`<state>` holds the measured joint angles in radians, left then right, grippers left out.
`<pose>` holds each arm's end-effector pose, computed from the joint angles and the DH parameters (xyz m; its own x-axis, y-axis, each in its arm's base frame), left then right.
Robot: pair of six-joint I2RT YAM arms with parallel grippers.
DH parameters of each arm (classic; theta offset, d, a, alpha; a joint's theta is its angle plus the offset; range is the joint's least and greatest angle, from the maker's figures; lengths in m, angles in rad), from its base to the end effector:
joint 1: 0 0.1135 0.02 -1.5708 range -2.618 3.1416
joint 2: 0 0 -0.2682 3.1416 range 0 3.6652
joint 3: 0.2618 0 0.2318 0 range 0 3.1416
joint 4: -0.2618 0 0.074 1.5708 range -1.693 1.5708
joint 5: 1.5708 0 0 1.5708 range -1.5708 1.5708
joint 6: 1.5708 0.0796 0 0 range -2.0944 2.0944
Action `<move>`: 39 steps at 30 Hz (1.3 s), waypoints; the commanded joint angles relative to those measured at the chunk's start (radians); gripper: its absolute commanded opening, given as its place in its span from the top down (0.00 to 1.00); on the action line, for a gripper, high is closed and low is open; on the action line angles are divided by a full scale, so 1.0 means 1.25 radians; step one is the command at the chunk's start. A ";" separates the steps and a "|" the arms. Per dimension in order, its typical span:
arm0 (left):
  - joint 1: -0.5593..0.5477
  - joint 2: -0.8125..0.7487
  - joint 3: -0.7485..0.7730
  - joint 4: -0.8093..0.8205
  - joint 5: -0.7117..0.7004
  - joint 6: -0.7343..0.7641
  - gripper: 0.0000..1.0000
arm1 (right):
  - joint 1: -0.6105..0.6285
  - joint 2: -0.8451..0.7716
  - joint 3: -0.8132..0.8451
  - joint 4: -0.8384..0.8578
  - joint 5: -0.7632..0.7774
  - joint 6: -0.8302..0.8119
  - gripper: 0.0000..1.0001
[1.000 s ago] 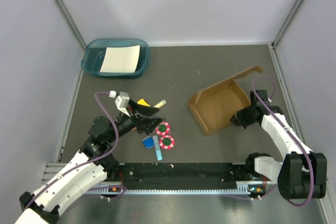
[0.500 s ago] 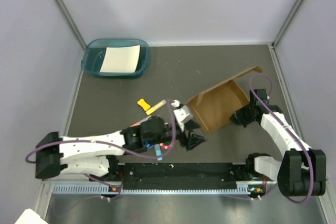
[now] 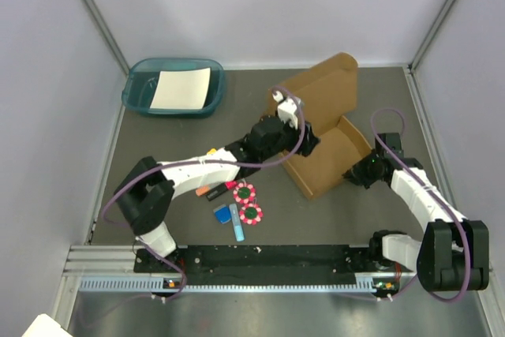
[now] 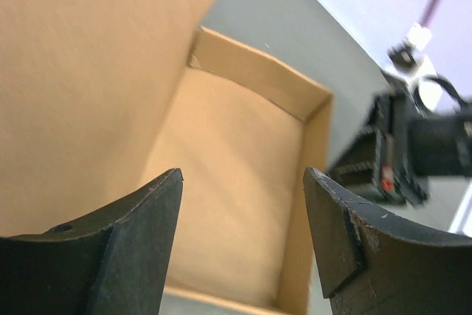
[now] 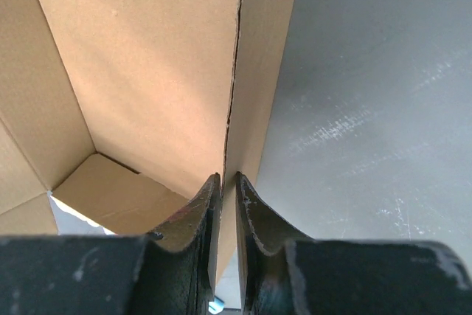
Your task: Fold the paper box
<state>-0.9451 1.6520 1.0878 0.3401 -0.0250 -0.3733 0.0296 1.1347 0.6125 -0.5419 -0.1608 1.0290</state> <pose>0.2434 -0.3334 0.2777 -0.4115 -0.0530 -0.9099 0.6937 0.6292 -0.3504 0.2043 0.0188 0.1635 -0.5422 0.8301 -0.1303 0.6937 0.5298 0.4880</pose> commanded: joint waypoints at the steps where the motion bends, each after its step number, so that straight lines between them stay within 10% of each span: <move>1: 0.060 0.038 0.114 -0.002 0.004 -0.033 0.28 | 0.012 -0.001 -0.013 0.036 -0.017 -0.037 0.88; 9: 0.103 0.104 0.211 -0.092 -0.003 -0.054 0.28 | 0.032 -0.078 -0.021 0.015 0.011 -0.120 0.85; 18: 0.108 0.086 0.137 0.003 0.079 -0.067 0.29 | 0.032 -0.209 0.034 -0.074 0.016 -0.202 0.57; 29: 0.133 -0.004 0.111 -0.054 0.047 -0.084 0.28 | 0.060 -0.178 0.087 0.072 0.066 -0.293 0.59; 39: 0.174 -0.381 -0.123 -0.169 -0.209 -0.047 0.22 | 0.078 -0.127 0.097 0.139 0.084 -0.316 0.61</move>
<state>-0.7227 1.3712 1.0172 0.2131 -0.0700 -0.4713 0.1051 1.0042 0.6960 -0.4477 -0.0753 0.6537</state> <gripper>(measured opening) 0.759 0.393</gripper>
